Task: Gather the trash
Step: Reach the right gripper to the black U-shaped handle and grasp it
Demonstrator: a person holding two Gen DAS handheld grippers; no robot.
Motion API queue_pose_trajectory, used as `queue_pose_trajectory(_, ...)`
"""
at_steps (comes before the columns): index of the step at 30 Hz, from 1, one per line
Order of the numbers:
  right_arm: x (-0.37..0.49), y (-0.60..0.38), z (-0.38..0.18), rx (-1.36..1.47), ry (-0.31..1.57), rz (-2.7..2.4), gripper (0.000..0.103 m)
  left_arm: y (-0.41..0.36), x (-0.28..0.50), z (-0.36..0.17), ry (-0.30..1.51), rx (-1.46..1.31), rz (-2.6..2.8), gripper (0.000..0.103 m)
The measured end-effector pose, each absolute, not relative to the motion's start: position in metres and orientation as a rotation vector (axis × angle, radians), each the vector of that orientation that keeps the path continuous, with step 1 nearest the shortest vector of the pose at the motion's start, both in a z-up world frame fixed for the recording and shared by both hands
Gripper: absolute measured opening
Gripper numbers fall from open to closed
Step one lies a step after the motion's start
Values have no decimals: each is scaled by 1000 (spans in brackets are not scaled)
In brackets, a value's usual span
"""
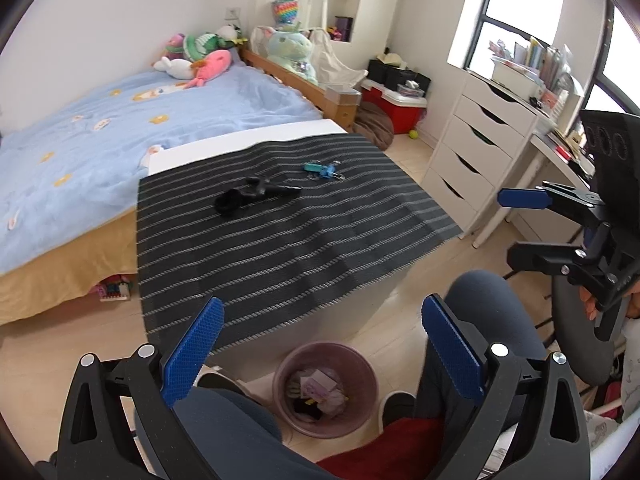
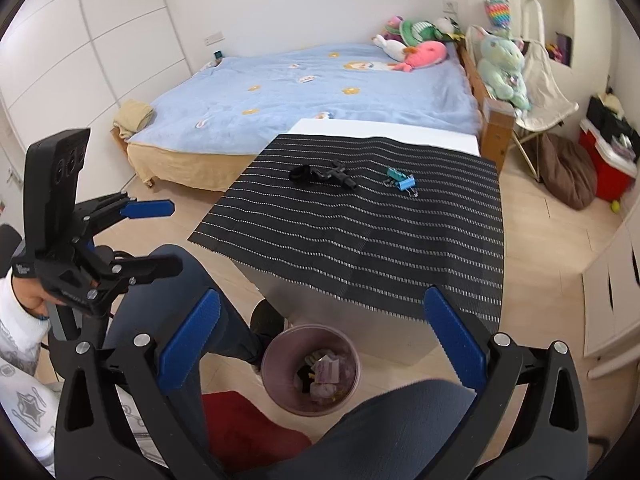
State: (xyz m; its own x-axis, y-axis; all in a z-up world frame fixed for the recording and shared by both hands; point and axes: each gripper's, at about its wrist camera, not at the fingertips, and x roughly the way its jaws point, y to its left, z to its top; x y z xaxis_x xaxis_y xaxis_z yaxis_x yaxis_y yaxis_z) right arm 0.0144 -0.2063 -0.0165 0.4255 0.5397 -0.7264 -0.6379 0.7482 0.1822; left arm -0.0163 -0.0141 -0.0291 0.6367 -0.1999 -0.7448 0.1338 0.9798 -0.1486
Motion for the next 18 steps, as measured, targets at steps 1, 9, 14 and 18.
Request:
queue_pose_trajectory(1, 17, -203, -16, -136, 846, 745, 100, -12, -15, -29, 855, -85, -183, 95)
queue_pose_trajectory(9, 53, -176, -9, -218, 806, 774, 100, 13, 3, -25, 811, -83, -121, 95)
queue_pose_trajectory(14, 86, -150, -12, -280, 830, 823, 100, 25, 14, -21, 797, -89, -101, 95)
queue_pose_trajectory(18, 110, -129, -16, -309, 868, 854, 100, 29, 19, -20, 792, -99, -99, 95)
